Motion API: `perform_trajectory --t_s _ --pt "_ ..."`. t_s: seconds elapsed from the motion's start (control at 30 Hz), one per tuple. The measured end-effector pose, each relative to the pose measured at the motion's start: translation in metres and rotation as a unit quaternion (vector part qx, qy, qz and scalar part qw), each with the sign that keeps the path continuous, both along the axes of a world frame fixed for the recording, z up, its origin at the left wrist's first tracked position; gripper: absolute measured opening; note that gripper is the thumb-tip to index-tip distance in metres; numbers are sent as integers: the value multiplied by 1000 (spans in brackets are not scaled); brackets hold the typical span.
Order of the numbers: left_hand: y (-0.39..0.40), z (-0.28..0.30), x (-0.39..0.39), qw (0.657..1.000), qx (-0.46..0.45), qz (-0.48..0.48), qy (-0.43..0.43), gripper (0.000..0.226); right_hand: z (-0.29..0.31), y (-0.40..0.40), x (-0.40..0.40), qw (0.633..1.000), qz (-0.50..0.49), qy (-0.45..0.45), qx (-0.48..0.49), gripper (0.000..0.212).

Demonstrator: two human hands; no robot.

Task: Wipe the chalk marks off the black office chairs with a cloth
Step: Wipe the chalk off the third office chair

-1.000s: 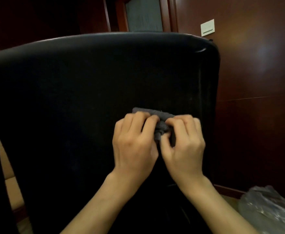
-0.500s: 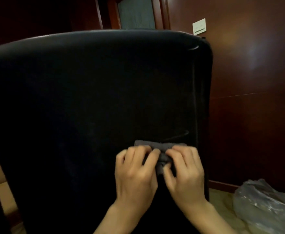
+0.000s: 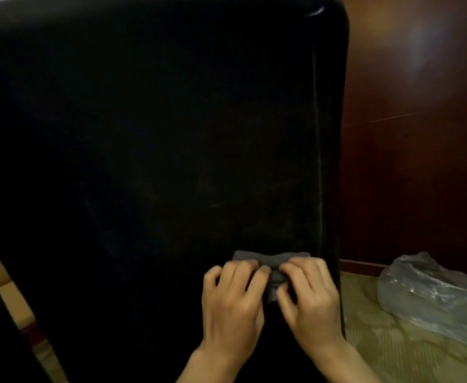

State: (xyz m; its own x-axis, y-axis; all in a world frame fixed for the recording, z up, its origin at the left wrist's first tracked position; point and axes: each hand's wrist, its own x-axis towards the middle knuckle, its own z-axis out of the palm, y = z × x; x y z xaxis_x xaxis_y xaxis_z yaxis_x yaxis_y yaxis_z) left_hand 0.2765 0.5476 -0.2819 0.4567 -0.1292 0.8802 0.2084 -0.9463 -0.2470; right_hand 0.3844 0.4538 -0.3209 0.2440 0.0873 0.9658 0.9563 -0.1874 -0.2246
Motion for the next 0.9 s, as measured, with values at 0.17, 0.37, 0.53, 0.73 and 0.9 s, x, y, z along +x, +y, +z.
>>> perform_trajectory --t_s 0.17,0.37,0.53,0.73,0.9 --pt "-14 51 16 998 -5 5 -60 20 66 -13 13 999 2 -25 36 18" --pt "-22 64 28 996 -31 4 -89 20 75 -9 18 996 -26 -12 90 16" --pt "2 -57 -1 998 -31 18 52 23 -59 0 -6 997 1 76 -27 21" --pt "-12 -8 12 1000 -18 12 -5 21 -4 -9 3 998 8 56 20 16" --pt "-18 16 27 999 1 26 -37 24 17 -1 6 992 -28 84 93 16"
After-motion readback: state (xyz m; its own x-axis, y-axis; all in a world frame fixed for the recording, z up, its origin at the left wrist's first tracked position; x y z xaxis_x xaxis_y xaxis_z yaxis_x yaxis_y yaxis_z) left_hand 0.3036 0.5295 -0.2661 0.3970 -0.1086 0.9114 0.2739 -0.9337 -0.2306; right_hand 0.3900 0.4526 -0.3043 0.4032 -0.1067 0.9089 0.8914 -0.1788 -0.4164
